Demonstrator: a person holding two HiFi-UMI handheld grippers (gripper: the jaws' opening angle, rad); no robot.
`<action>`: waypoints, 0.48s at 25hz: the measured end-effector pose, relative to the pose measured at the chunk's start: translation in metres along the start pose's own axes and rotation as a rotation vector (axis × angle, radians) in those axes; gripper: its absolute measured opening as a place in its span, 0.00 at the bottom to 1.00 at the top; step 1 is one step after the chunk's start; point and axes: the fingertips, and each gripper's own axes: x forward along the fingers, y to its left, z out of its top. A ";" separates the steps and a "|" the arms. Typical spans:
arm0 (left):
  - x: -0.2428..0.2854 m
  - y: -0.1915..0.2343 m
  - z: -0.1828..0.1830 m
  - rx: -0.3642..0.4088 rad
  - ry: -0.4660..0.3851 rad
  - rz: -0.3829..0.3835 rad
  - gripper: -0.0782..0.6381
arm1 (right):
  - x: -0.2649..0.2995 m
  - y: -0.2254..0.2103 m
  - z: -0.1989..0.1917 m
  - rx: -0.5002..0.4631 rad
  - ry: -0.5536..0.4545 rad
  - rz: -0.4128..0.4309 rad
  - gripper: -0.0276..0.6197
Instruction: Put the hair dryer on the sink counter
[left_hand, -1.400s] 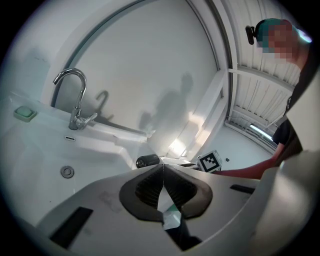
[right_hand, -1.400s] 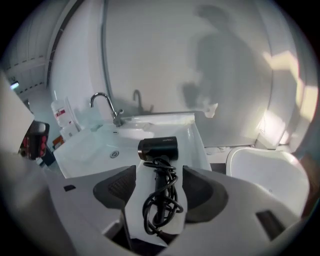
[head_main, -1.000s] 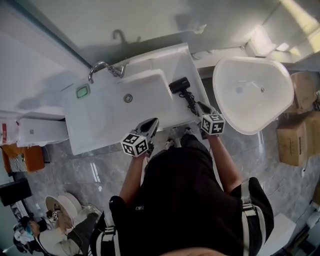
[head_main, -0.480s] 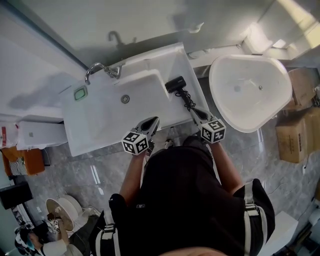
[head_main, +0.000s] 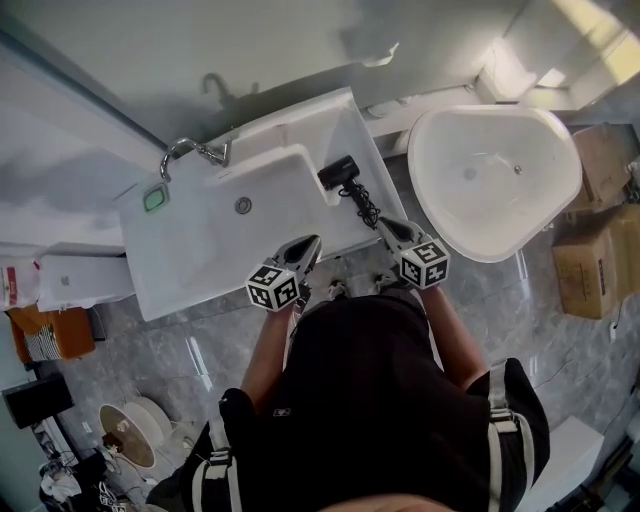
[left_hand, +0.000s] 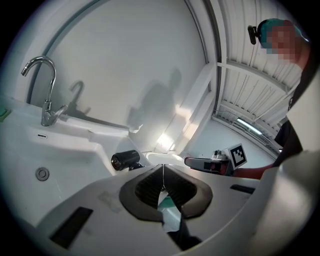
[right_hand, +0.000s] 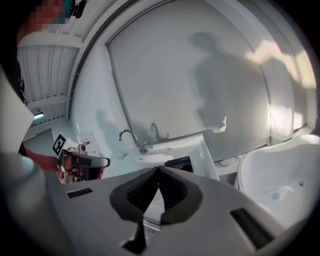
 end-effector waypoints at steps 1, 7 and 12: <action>0.002 -0.002 0.002 0.000 -0.002 -0.001 0.13 | -0.002 -0.002 0.000 0.001 0.001 -0.001 0.13; 0.010 -0.007 0.007 0.006 -0.008 0.000 0.13 | -0.011 -0.008 0.002 -0.008 -0.002 -0.004 0.13; 0.011 -0.009 0.006 0.006 -0.011 -0.005 0.13 | -0.010 -0.009 0.003 -0.012 -0.001 -0.003 0.13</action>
